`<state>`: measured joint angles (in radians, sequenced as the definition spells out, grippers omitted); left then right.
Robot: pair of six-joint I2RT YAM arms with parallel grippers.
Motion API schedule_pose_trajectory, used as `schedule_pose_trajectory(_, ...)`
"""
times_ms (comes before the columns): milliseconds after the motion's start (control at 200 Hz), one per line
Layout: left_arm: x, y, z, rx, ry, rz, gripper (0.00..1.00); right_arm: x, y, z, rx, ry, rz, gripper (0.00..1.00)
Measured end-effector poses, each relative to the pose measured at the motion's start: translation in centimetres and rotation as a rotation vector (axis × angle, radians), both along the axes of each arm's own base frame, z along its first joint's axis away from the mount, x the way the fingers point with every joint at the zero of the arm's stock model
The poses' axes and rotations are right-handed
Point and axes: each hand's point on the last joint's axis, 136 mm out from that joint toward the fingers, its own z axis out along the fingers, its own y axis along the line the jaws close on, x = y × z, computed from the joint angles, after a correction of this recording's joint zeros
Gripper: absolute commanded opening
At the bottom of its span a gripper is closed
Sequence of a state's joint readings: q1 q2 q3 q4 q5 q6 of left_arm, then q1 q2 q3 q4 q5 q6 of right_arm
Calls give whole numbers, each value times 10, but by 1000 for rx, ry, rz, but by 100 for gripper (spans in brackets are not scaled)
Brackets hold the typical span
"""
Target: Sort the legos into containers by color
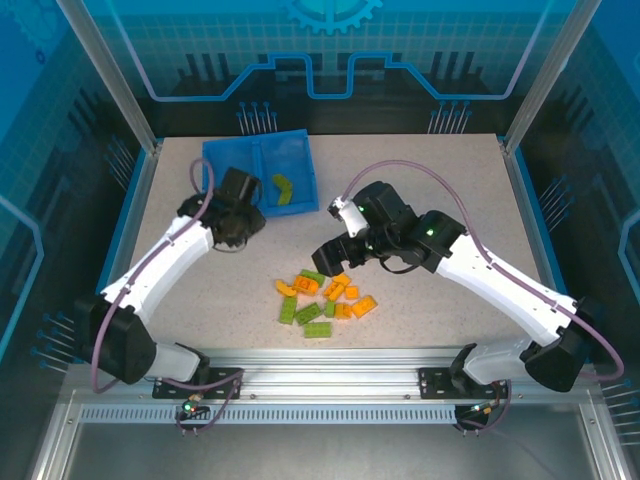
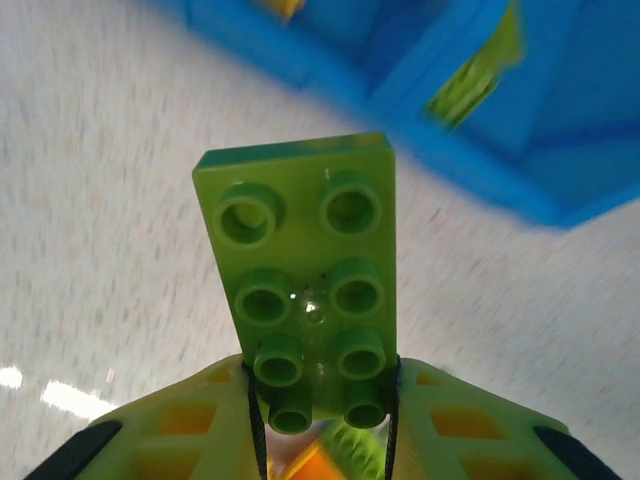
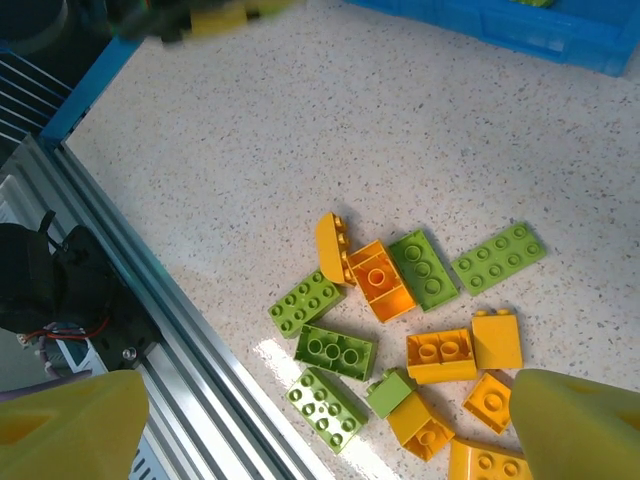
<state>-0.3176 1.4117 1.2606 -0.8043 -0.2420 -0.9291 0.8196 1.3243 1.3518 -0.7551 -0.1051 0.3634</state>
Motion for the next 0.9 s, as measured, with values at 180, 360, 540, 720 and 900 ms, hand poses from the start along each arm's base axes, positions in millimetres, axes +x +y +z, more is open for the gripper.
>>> schedule_pose_trajectory(180,65,46,5,64,-22,57,29,-2,-6,6,10,-17,-17,95)
schedule_pose_trajectory(360,133,72,-44,58,66,71,28,-4,-10,13,25,-29,-33,95)
schedule_pose_trajectory(540,169,73,-78,42,106,51,25,-9,-16,14,26,-41,-47,94)
schedule_pose_trajectory(720,174,73,-65,41,86,49,24,-12,-24,13,19,-47,-67,95)
schedule_pose_trajectory(900,180,53,-28,35,3,-28,27,-10,-28,14,11,-58,-81,95)
